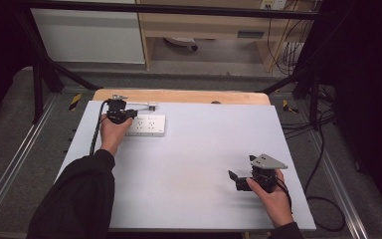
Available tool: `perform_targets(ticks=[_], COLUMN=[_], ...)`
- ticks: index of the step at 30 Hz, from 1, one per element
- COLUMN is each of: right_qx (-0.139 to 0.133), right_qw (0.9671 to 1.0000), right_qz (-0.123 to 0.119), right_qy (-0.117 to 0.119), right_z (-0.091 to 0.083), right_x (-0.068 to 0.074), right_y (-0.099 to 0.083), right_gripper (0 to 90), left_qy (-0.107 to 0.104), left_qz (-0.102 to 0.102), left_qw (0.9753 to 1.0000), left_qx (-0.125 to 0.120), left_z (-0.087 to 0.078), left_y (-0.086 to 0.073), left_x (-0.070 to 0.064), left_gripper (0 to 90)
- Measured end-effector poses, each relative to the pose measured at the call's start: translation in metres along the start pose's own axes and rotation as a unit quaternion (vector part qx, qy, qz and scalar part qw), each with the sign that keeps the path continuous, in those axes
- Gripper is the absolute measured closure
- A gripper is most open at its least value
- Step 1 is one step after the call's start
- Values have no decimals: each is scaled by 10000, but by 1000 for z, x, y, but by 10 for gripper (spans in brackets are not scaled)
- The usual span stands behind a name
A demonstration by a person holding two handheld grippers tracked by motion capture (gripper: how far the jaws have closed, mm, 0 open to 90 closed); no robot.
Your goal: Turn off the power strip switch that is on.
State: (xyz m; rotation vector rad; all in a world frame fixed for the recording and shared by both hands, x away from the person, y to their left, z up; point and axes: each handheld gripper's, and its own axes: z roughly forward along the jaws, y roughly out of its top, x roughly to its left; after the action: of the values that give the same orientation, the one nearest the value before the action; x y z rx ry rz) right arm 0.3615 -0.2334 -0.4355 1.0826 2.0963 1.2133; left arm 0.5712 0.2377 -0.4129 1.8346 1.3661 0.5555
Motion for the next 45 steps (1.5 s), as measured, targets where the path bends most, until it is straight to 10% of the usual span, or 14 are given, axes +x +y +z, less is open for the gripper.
perform_targets(ticks=[20, 31, 45], right_qx=[42, 1, 14], right_qw=[10000, 10000, 10000], right_qz=[27, 28, 30], right_qy=[-77, -56, -74], right_z=[1, 0, 1], right_x=[-2, -2, -3], right_y=[-1, 1, 1], right_gripper=[40, 40, 39], left_qy=[-559, -524, -660], left_qz=[-66, 85, 185], left_qw=[9981, 9986, 9974], left_qx=[-258, 38, -207], left_z=[-25, -38, -68], left_y=[3, 1, 2], left_x=[-17, -27, -31], left_gripper=[104, 99, 100])
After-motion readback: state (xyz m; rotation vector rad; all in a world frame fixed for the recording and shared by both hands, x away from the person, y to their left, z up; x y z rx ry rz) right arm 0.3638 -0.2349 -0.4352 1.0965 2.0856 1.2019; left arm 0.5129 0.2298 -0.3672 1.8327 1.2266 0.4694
